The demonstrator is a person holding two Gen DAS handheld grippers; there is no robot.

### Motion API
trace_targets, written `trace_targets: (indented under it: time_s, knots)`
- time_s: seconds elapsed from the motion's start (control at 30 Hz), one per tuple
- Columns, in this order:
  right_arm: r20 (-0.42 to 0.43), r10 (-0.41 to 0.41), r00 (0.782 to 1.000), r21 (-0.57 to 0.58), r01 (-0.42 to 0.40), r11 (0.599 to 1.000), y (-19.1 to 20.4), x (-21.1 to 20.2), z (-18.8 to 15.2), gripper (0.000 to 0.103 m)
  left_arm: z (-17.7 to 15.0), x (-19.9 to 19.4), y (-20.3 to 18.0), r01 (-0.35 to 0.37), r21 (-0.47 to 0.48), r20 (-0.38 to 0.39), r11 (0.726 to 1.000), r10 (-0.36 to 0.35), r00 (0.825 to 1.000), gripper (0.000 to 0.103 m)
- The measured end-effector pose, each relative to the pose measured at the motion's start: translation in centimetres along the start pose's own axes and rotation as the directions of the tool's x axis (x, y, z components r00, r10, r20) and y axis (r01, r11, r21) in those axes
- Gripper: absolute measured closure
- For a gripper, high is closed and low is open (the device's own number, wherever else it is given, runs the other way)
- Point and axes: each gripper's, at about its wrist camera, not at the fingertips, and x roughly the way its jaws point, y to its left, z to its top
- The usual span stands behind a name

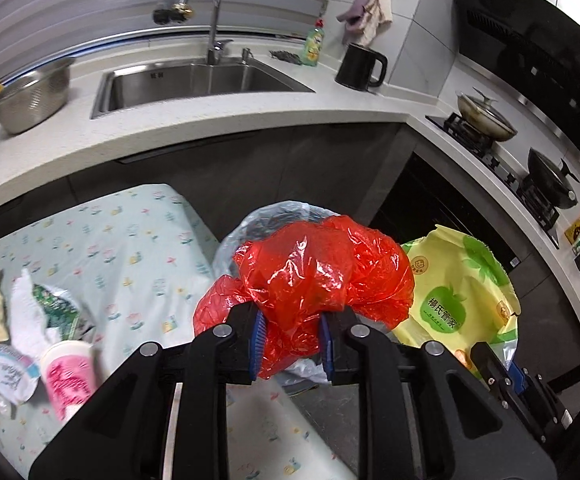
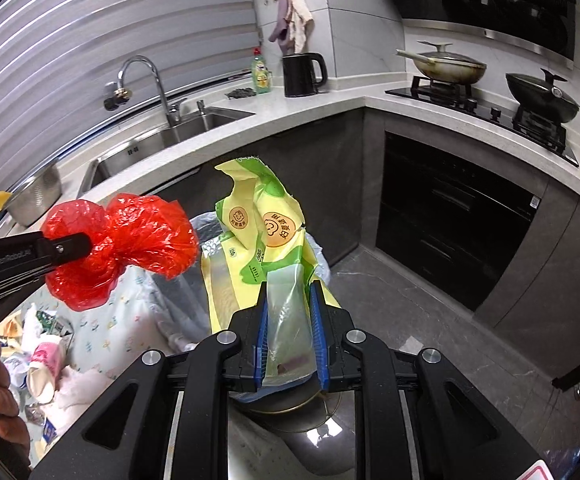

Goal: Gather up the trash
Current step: 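Carry red bag and snack bag over the bin and drop both in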

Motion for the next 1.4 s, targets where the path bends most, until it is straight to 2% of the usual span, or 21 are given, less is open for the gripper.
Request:
trace_targets:
  time_s: [0.13,0.3,0.47,0.73,1.03,1.17,1.27,1.3,1.37,1.4]
  knots:
    - [-0.002,-0.015,1.0,0.007,0.015,1.0,-0.2,0.9,0.3,0.085,0.5,1.9,-0.8,-0.012,0.032,-0.006,0.999,0.013,1.0,0.074]
    - [-0.004,-0.024,1.0,0.007,0.024,1.0,0.1,2.0,0.6,0.085,1.1,2.5,-0.5,-0.014,0.027,0.005,1.0,0.014,1.0,0.05]
    - [0.004,-0.023,1.0,0.007,0.023,1.0,0.4,2.4,1.0,0.085,1.3,2.2,0.1,-0.022,0.021,0.028,1.0,0.021,0.999,0.038]
    - [0.034,-0.034,0.999,0.017,0.034,0.999,0.5,2.5,2.3,0.085,1.9,2.0,1.3,-0.018,-0.003,0.037,1.0,0.018,0.999,0.036]
    - [0.019,-0.002,1.0,-0.041,0.003,0.999,3.3,3.7,2.9,0.084,1.6,0.1,3.6,-0.048,-0.036,0.063,0.998,0.05,0.997,0.033]
    - [0.008,0.018,1.0,-0.045,-0.017,0.999,4.5,4.5,3.3,0.081,1.6,-0.7,4.7,-0.071,-0.055,0.08,0.996,0.075,0.994,0.022]
    - [0.005,0.022,1.0,-0.063,-0.021,0.998,5.4,5.1,3.5,0.08,1.6,-1.1,5.4,-0.082,-0.059,0.085,0.995,0.087,0.993,0.022]
    - [0.007,0.021,1.0,-0.07,-0.02,0.997,5.8,5.2,3.6,0.079,1.6,-1.2,5.6,-0.084,-0.062,0.086,0.995,0.089,0.992,0.022]
    - [0.01,0.023,1.0,-0.079,-0.022,0.997,6.3,5.4,3.8,0.069,1.5,-1.5,5.9,-0.09,-0.065,0.087,0.994,0.096,0.992,0.021]
    - [0.018,0.019,1.0,-0.081,-0.017,0.997,6.5,5.3,3.8,0.061,1.4,-1.7,6.0,-0.093,-0.066,0.089,0.993,0.099,0.991,0.02]
